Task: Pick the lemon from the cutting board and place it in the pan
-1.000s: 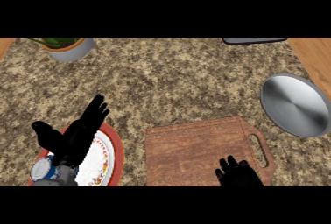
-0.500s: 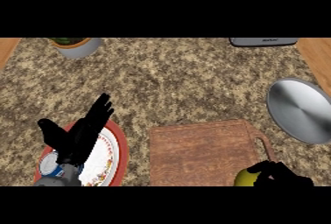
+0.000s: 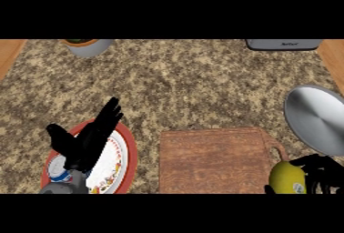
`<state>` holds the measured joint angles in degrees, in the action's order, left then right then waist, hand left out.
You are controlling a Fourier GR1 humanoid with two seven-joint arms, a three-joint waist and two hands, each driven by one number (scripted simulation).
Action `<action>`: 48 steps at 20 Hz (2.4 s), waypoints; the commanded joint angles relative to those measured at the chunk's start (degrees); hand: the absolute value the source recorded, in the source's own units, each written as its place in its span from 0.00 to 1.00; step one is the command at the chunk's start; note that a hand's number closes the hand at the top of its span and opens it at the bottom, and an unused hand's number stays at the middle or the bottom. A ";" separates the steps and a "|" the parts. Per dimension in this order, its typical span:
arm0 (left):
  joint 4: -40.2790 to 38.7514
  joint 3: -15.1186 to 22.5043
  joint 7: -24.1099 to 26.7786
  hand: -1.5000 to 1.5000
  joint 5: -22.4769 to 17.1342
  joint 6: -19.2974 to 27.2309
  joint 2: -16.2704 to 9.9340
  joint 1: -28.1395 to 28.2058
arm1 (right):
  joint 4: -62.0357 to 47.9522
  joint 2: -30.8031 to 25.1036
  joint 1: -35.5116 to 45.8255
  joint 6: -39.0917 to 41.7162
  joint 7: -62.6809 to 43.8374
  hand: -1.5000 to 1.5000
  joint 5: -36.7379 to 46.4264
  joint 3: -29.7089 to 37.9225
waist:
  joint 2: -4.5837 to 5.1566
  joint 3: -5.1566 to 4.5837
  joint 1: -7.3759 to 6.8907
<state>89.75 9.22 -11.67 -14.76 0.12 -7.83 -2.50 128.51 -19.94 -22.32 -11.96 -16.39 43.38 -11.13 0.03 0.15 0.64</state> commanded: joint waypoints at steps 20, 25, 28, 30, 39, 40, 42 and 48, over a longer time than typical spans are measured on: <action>-2.20 0.84 0.52 0.50 2.53 -0.99 2.82 -1.23 | -75.65 -8.57 43.71 -14.98 37.65 1.00 -18.07 33.89 | 0.34 -0.02 -1.91; 0.36 -1.56 -1.45 0.50 0.32 -3.76 0.02 -1.98 | -95.18 -11.46 51.80 -17.89 48.22 1.00 -18.39 37.14 | 0.60 0.05 -2.82; 0.21 -0.37 -1.03 0.50 1.66 -2.98 1.17 -0.92 | -103.19 -12.70 54.64 -19.85 54.38 1.00 -19.34 39.39 | 0.74 0.08 -2.95; -0.63 -0.65 -2.27 0.50 1.34 -2.12 1.85 -4.15 | -105.07 -15.39 51.86 -16.92 38.71 0.00 -10.46 32.43 | 1.26 -0.03 -3.83; -1.25 -1.37 -1.69 0.50 0.98 -2.81 1.80 -3.44 | -113.78 -16.14 59.81 -6.05 48.59 0.00 -16.58 37.56 | 1.15 0.25 -3.63; -2.67 -1.00 -0.53 0.50 1.41 -3.13 2.03 -3.01 | -113.00 -15.37 58.47 -5.68 52.17 0.00 -19.68 40.36 | 1.31 0.35 -3.24; -1.47 0.25 -1.24 0.50 2.57 -1.38 3.35 -2.90 | -112.23 -14.66 60.13 -2.15 54.18 0.00 -23.70 43.57 | 0.85 0.28 -2.67; -4.58 -1.33 0.41 0.50 3.13 -1.88 2.51 -4.17 | -116.80 -21.89 58.08 11.84 54.96 0.00 -29.93 49.36 | 1.00 0.16 -1.91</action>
<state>87.85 8.42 -12.64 -12.68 -2.20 -5.53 -5.60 13.86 -37.68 36.46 -8.19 37.92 16.90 35.15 1.05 0.40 -2.09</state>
